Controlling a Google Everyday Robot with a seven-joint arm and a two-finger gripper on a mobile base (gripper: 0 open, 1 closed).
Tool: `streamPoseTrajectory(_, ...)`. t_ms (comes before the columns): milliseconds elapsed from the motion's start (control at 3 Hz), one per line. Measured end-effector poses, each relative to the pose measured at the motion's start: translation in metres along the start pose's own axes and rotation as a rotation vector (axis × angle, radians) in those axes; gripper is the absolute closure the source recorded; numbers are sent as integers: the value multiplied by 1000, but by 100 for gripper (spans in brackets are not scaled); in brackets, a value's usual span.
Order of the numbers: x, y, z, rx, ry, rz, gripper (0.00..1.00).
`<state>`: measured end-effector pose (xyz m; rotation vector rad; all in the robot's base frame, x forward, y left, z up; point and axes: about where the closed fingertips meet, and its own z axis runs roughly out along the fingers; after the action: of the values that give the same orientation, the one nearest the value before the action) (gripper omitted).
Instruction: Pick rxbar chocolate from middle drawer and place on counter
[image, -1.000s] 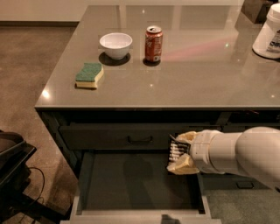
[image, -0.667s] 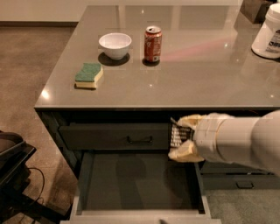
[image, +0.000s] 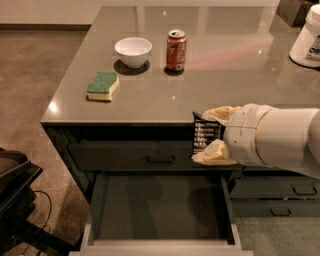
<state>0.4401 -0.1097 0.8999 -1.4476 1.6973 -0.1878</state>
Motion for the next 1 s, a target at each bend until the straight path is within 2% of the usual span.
streamPoseTrajectory(333,3,-22,10,5,-1,-22,100)
streamPoseTrajectory(1000,8,-118,58,20,-21,-107,100)
